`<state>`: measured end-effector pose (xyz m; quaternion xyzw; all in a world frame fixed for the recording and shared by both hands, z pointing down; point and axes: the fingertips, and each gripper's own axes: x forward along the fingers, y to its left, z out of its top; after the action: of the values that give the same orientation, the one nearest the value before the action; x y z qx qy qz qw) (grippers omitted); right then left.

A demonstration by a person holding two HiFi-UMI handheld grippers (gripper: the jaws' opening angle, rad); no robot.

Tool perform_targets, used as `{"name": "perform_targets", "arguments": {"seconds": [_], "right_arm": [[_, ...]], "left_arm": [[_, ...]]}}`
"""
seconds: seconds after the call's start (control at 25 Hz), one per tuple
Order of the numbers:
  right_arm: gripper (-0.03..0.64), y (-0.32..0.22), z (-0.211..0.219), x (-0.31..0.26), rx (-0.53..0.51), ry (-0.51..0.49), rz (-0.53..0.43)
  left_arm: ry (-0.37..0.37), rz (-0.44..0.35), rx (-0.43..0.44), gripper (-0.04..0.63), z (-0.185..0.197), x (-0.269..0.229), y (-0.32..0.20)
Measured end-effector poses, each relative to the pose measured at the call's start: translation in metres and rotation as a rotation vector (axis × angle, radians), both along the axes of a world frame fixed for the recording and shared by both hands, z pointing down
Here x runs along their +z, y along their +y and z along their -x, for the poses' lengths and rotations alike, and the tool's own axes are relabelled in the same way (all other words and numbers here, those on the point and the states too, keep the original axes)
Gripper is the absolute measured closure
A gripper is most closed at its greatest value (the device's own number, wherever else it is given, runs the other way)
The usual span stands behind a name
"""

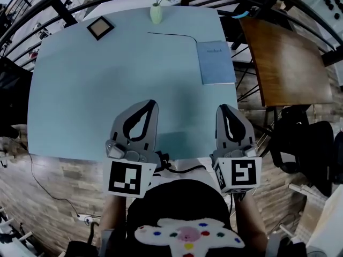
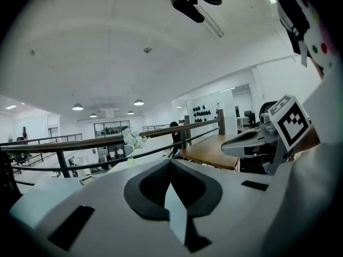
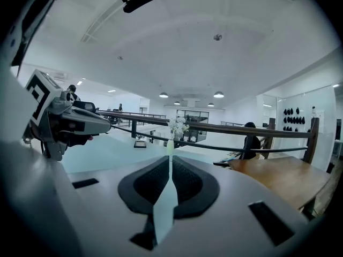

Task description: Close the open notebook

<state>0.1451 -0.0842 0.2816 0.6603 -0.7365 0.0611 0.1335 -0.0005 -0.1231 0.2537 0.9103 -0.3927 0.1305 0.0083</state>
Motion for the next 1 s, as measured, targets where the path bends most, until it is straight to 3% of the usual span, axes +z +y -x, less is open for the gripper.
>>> {"name": "perform_targets", "arguments": {"seconds": [0.16, 0.68, 1.0], "right_arm": [[0.572, 0.004, 0.006, 0.001, -0.029, 0.048, 0.020], [0.574, -0.001, 0.016, -0.010, -0.012, 0.020, -0.018], [0.574, 0.001, 0.014, -0.002, -0.020, 0.060, 0.010]], "left_arm": [[0.011, 0.004, 0.000, 0.578, 0.002, -0.001, -0.002], [0.015, 0.011, 0.020, 0.578, -0.001, 0.002, -0.002], [0.008, 0.003, 0.014, 0.578, 0.002, 0.002, -0.005]]}}
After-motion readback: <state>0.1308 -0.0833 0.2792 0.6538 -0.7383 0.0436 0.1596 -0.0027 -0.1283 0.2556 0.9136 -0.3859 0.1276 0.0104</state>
